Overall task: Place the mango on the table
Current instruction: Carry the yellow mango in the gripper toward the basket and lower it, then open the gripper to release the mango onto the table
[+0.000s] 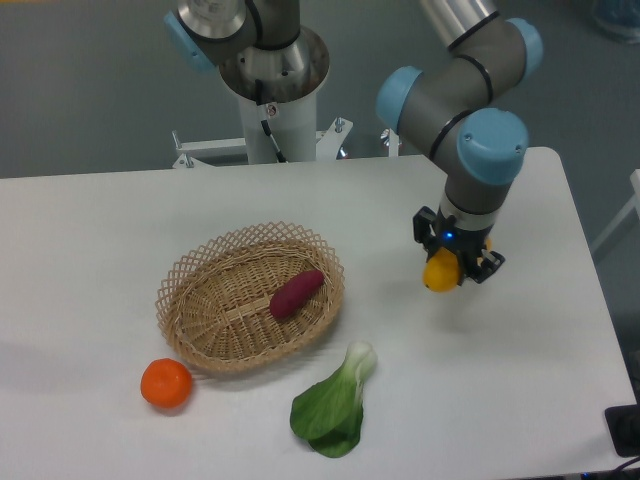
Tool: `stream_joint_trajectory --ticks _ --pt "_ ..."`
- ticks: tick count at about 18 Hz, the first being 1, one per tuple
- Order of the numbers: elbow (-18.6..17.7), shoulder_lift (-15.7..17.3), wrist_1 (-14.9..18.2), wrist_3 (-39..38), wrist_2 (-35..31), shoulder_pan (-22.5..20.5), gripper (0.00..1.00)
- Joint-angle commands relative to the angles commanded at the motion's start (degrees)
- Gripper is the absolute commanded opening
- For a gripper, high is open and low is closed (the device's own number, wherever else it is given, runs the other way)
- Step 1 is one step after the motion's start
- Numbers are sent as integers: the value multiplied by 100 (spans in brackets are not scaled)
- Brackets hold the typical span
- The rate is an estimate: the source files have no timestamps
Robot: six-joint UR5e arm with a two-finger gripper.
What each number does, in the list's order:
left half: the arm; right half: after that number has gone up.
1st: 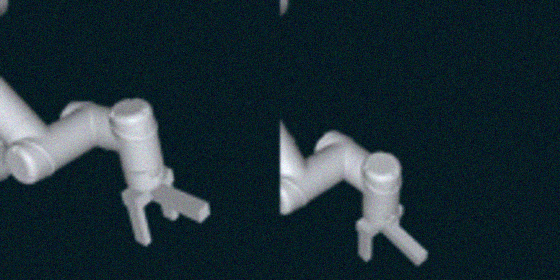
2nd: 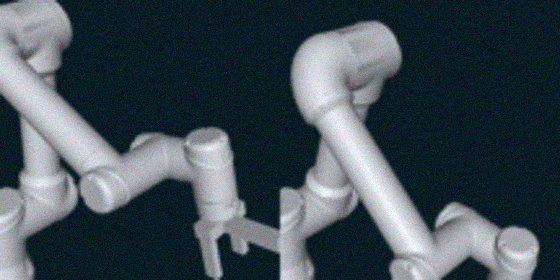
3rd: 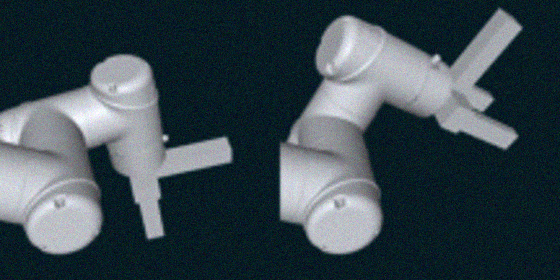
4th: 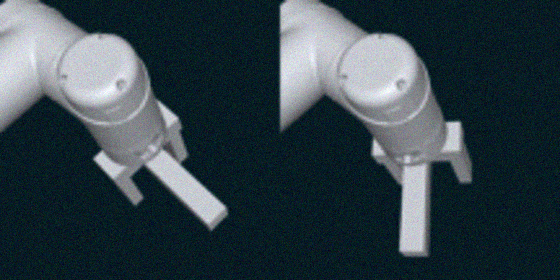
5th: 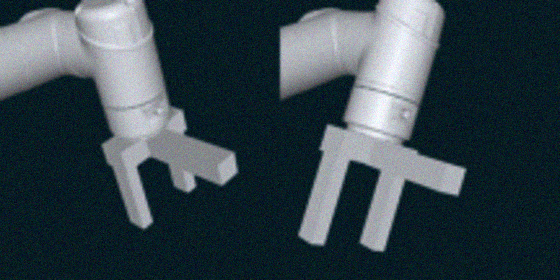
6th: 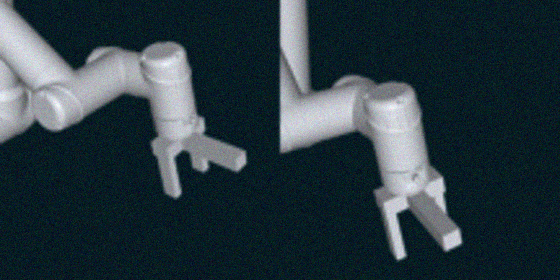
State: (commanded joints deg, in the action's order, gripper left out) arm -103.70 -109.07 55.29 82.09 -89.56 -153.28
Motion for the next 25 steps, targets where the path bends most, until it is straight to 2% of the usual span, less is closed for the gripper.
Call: stream_joint_trajectory --ticks 4,11,18,20,22,23,24,25 --pt "-308 35 -62 140 -18 26 33" --pt "-546 -44 -71 105 0 70 34" --pt "-564 -61 -71 132 0 70 46" --pt "-555 -61 -80 123 0 79 58" --pt "-564 -61 -202 106 0 79 84" --pt "-564 -61 -247 97 0 79 94" --pt "-564 -61 -264 79 0 79 100" --pt "-555 -61 -265 62 0 79 100"
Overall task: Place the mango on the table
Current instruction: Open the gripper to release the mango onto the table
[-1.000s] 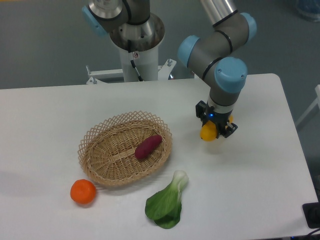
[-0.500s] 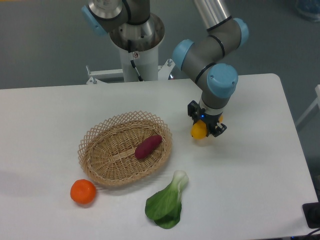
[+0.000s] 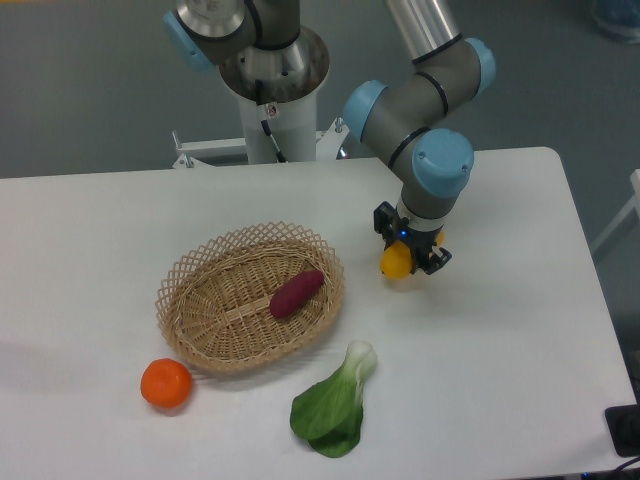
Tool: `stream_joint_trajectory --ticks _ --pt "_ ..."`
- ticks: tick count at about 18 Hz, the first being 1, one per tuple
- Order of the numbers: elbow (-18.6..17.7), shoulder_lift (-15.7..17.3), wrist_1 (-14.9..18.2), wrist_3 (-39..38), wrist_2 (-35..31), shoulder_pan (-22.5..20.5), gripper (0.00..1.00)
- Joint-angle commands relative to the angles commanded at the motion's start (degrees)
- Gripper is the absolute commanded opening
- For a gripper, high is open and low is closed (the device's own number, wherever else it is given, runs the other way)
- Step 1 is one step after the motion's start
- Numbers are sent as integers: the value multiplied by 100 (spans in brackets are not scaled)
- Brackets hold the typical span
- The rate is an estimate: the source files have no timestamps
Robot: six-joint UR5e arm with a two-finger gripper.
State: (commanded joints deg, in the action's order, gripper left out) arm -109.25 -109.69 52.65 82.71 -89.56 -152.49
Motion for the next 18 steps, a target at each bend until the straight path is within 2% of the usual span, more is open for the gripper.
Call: stream_joint_trajectory --ticks 6,11,14,18 --pt "289 35 18 0 0 -9 100" --pt "825 9 140 -9 -26 -26 100" --pt "1150 -35 473 70 -26 -53 100" --pt "1818 -263 1001 70 -26 -44 100"
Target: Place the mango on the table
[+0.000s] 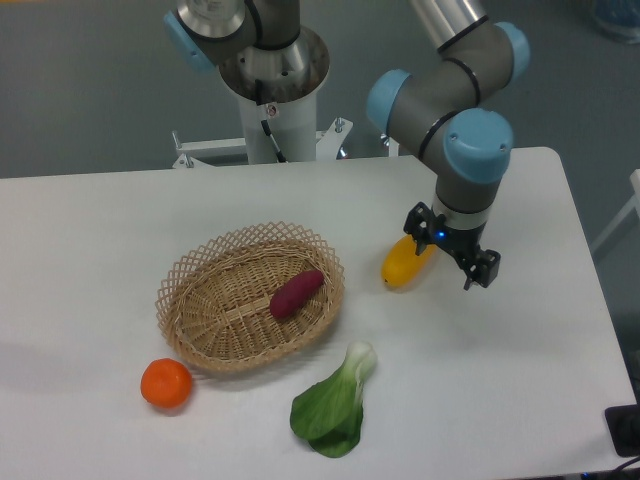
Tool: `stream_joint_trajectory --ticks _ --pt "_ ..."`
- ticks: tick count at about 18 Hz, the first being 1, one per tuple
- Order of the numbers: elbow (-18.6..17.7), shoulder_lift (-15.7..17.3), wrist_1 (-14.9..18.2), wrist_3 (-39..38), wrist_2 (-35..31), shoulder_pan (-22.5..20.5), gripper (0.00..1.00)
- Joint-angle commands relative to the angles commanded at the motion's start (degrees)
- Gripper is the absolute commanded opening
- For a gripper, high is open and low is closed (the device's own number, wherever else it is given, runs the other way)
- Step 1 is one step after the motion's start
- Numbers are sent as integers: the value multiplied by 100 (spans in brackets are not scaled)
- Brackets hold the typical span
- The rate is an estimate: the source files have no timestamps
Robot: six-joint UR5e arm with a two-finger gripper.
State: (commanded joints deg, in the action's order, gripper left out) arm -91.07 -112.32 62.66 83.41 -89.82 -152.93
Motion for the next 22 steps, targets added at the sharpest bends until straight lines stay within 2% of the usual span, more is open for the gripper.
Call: stream_joint_trajectory --ticks 3,9,12,13,16,19,22 --pt "361 -167 185 0 0 35 100" --pt "739 -343 273 9 0 35 100" --pt "1283 -518 1044 61 -9 35 100" --pt "1363 -571 1099 53 0 35 100" --pt "1390 -624 1056 70 17 35 100" --pt "1355 -642 880 62 18 35 100" --pt "1329 -642 880 62 18 35 100"
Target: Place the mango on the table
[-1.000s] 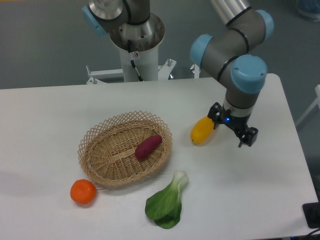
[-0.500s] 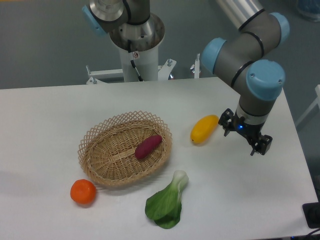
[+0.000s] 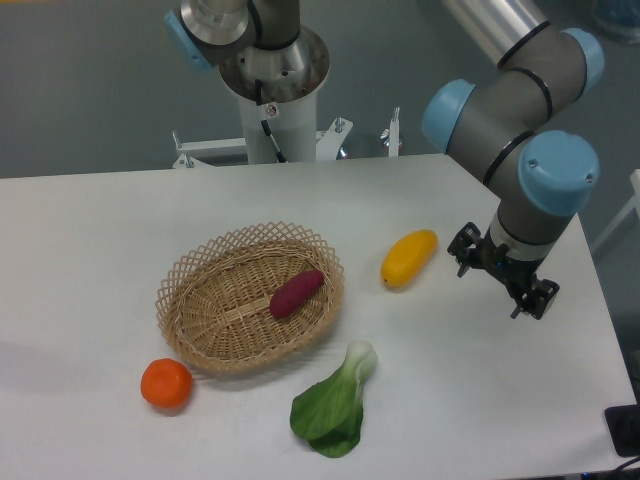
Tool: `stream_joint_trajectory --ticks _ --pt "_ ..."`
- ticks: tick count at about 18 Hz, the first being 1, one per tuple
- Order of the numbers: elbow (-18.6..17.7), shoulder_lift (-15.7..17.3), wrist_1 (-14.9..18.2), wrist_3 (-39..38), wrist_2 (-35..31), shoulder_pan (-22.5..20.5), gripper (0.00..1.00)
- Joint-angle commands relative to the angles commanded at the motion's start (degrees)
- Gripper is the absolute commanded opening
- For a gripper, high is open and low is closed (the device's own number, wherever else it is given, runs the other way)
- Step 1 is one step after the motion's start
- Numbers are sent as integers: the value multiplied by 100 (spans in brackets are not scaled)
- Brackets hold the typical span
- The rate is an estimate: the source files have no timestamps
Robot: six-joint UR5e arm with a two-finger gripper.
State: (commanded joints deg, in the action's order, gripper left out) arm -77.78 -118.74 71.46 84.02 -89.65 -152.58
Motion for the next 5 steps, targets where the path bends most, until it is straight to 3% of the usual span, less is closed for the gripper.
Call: stream_joint_trajectory --ticks 5 --pt "-18 0 -26 0 -9 9 100"
